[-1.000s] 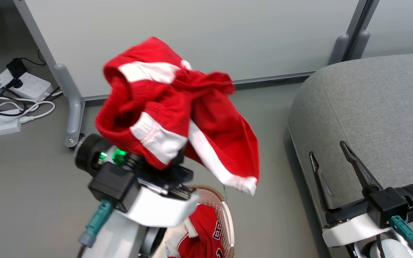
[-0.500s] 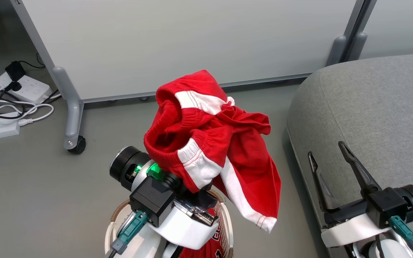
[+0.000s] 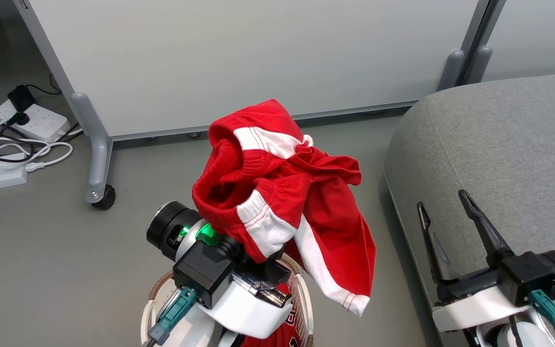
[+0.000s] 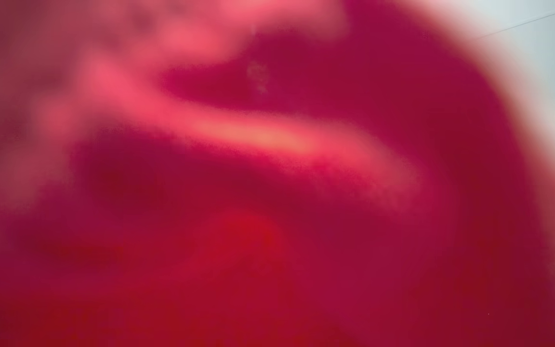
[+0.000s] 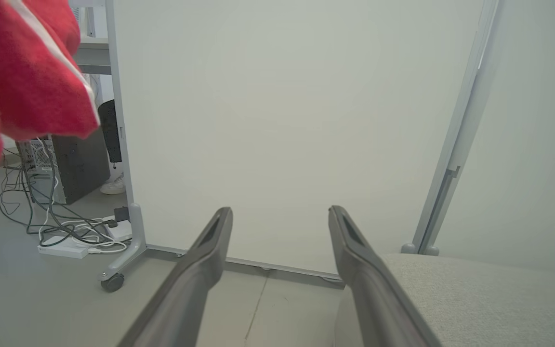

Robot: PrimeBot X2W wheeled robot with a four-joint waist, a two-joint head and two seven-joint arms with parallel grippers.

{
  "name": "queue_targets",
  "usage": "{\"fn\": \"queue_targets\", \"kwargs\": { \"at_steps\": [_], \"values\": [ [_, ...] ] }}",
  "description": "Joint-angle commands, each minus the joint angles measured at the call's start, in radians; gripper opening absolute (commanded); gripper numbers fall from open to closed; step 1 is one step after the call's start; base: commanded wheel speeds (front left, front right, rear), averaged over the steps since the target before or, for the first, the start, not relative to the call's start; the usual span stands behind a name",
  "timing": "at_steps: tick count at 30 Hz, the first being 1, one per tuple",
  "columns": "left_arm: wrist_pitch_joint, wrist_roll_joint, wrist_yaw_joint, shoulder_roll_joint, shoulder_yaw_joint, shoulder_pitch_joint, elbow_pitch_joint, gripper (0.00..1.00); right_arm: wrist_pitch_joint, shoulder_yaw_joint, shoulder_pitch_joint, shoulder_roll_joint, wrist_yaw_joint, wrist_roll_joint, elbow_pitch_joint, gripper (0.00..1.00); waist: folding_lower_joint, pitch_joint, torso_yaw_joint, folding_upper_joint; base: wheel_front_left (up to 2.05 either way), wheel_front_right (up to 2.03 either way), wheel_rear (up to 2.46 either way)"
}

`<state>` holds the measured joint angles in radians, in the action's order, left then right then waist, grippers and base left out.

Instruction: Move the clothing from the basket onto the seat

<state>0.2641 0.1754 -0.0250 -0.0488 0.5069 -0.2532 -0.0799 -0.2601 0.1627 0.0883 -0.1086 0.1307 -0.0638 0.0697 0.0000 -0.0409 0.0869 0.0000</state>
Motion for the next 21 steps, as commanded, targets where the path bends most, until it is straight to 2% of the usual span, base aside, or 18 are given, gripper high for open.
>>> {"fn": "queue_targets", "kwargs": {
  "at_steps": [1, 7, 14, 21],
  "values": [
    [0.001, -0.002, 0.000, -0.003, -0.003, 0.004, 0.001, 0.00, -0.004, -0.004, -0.009, -0.004, 0.000, -0.003, -0.007, 1.00, 0.0000, 0.000, 0.000, 0.0000, 0.00, 0.00, 0.00],
    [0.001, -0.009, 0.006, -0.003, -0.008, 0.019, 0.004, 0.00, -0.004, 0.002, -0.006, -0.008, 0.000, -0.071, -0.039, 1.00, 0.0000, -0.002, 0.011, 0.0000, 0.00, 0.00, 0.00],
    [0.001, -0.016, 0.000, -0.003, -0.020, -0.003, 0.007, 0.00, -0.004, 0.160, 0.025, -0.135, 0.000, -0.136, -0.136, 1.00, 0.0000, -0.026, 0.021, 0.0000, 0.00, 0.00, 0.00],
    [0.001, -0.016, -0.007, -0.003, -0.019, -0.003, 0.015, 0.00, -0.004, 0.272, 0.042, -0.237, 0.000, -0.200, -0.244, 1.00, 0.0000, -0.036, 0.025, 0.0000, 0.00, 0.00, 0.00]
  ]
}}
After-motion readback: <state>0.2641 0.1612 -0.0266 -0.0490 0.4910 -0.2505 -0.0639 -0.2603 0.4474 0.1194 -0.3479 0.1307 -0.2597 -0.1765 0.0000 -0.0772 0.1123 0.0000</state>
